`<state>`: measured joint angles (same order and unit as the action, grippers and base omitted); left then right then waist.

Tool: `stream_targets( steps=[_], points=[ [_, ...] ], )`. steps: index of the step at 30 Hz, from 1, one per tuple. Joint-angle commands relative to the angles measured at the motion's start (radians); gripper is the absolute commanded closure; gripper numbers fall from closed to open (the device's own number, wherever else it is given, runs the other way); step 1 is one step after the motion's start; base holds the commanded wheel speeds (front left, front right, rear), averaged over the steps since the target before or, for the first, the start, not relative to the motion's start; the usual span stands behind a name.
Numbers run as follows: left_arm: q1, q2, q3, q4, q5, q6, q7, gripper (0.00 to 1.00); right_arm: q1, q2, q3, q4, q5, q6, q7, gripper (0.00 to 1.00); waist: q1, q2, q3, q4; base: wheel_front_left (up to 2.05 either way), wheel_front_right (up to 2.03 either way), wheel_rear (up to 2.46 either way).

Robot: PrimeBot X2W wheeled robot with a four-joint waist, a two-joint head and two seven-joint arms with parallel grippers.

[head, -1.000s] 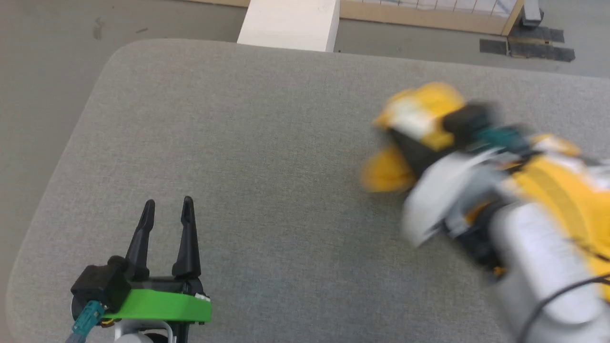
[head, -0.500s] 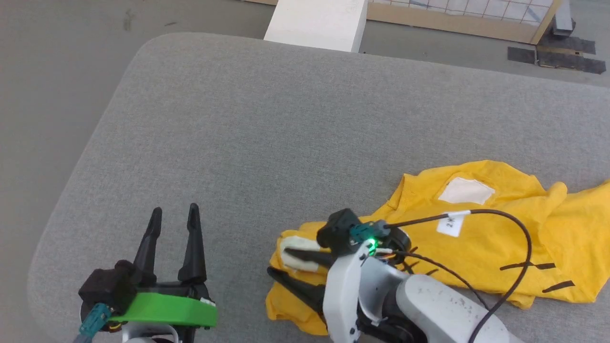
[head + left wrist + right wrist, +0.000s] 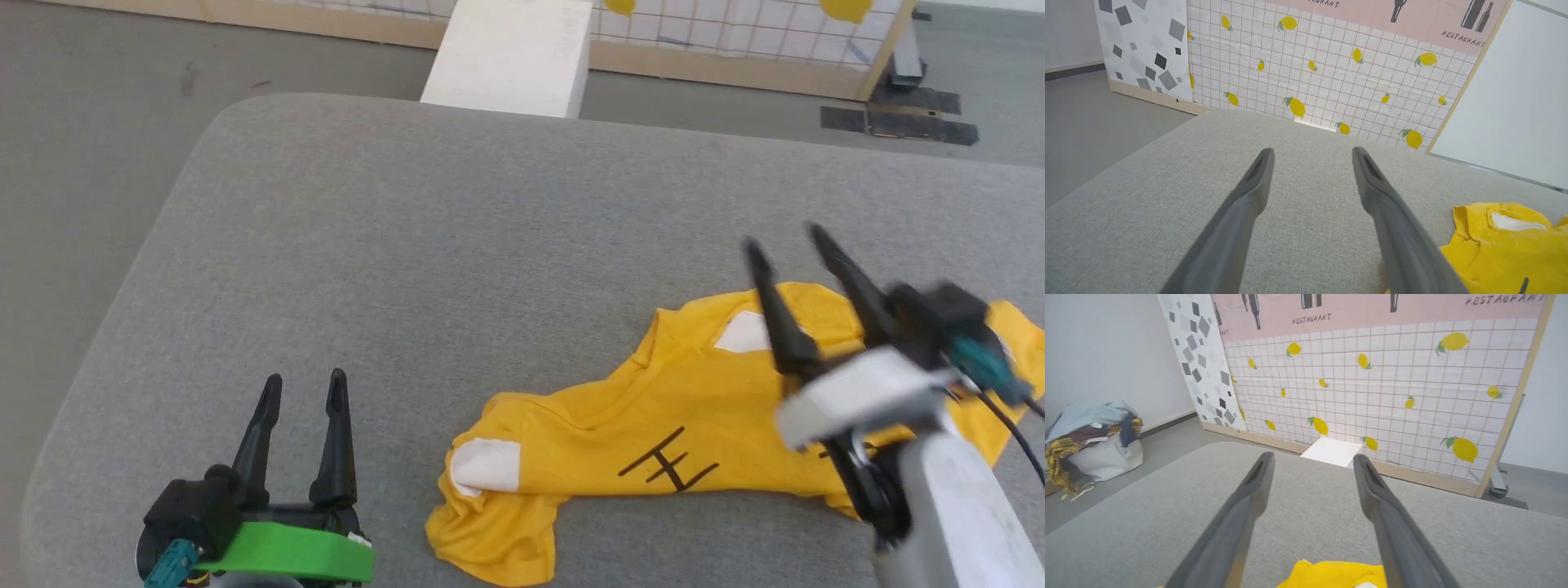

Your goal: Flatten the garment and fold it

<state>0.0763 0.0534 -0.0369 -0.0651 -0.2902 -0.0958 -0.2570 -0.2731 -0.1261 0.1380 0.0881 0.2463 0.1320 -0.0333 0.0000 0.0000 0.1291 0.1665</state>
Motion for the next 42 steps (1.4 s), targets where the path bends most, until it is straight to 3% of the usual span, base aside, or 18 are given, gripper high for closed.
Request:
stream_targets(
  steps=[1, 5, 7, 13, 17, 25, 34, 42],
  points=[
    [0.015, -0.003, 0.005, -0.005, 0.009, -0.005, -0.005, 0.0, 0.065, 0.032, -0.06, -0.039, -0.061, -0.001, -0.009, 0.0, 0.0, 0.0, -0.005, -0.022, 0.0, 0.0, 0.0],
    [0.026, -0.003, 0.016, -0.012, 0.018, -0.011, -0.005, 0.0, 0.213, 0.071, -0.231, -0.157, -0.167, -0.001, -0.021, 0.0, 0.0, 0.0, 0.0, -0.052, 0.0, 0.0, 0.0],
    [0.028, -0.003, 0.019, -0.016, 0.024, -0.014, -0.005, 0.0, 0.271, 0.075, -0.281, -0.196, -0.165, -0.001, -0.03, 0.0, 0.0, 0.0, 0.005, -0.066, 0.0, 0.0, 0.0],
    [0.01, 0.008, 0.013, -0.03, 0.048, -0.022, -0.005, 0.0, 0.365, 0.076, -0.341, -0.221, -0.073, -0.001, -0.062, 0.0, 0.0, 0.0, 0.027, -0.108, 0.0, 0.0, 0.0],
    [-0.073, 0.049, -0.034, -0.032, 0.075, -0.028, 0.0, 0.0, 0.354, 0.076, -0.351, -0.225, -0.061, -0.001, -0.077, 0.0, 0.0, 0.0, 0.053, -0.122, 0.0, 0.0, 0.0],
    [-0.361, 0.142, -0.27, 0.035, 0.074, -0.034, 0.189, 0.0, 0.306, 0.076, -0.369, -0.245, -0.065, -0.001, -0.08, 0.0, 0.0, 0.0, 0.11, -0.121, 0.0, 0.0, 0.0],
    [-0.609, 0.2, -0.573, 0.217, -0.083, -0.035, 0.374, 0.0, 0.273, 0.076, -0.373, -0.282, -0.07, -0.001, -0.062, 0.0, 0.0, 0.0, 0.19, -0.15, 0.0, 0.0, 0.0],
    [-0.715, 0.254, -0.74, 0.372, -0.221, -0.035, 0.468, 0.0, 0.256, 0.076, -0.378, -0.307, -0.068, -0.001, -0.047, 0.0, 0.0, 0.0, 0.25, -0.173, 0.0, 0.0, 0.0]
  ],
)
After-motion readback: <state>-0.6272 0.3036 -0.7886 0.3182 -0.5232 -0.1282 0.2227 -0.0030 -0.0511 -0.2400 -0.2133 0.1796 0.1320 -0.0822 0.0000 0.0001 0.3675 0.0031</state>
